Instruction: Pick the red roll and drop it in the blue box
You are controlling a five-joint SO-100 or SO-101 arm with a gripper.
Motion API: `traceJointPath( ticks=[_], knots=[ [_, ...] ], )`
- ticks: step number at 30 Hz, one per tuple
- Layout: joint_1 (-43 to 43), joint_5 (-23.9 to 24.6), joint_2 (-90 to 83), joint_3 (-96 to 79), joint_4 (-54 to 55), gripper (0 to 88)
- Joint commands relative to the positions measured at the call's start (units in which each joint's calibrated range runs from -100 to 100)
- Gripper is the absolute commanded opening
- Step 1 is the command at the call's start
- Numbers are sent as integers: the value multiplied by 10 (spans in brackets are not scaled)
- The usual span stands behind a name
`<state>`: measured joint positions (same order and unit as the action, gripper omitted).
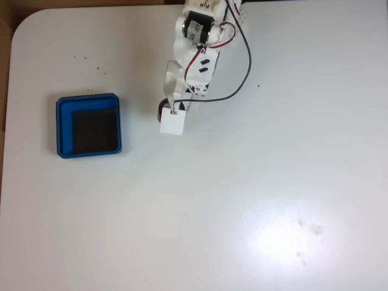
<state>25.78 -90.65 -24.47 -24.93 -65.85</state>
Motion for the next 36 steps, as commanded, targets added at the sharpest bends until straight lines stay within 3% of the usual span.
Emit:
traceJointPath(
  ticks=[1,6,15,36],
  knots=[
    [54,2,45,97,-20,5],
    [147,3,160,246,-19,5],
    [233,3,315,417,-20,5],
    [286,3,480,580,-18,5]
  ],
)
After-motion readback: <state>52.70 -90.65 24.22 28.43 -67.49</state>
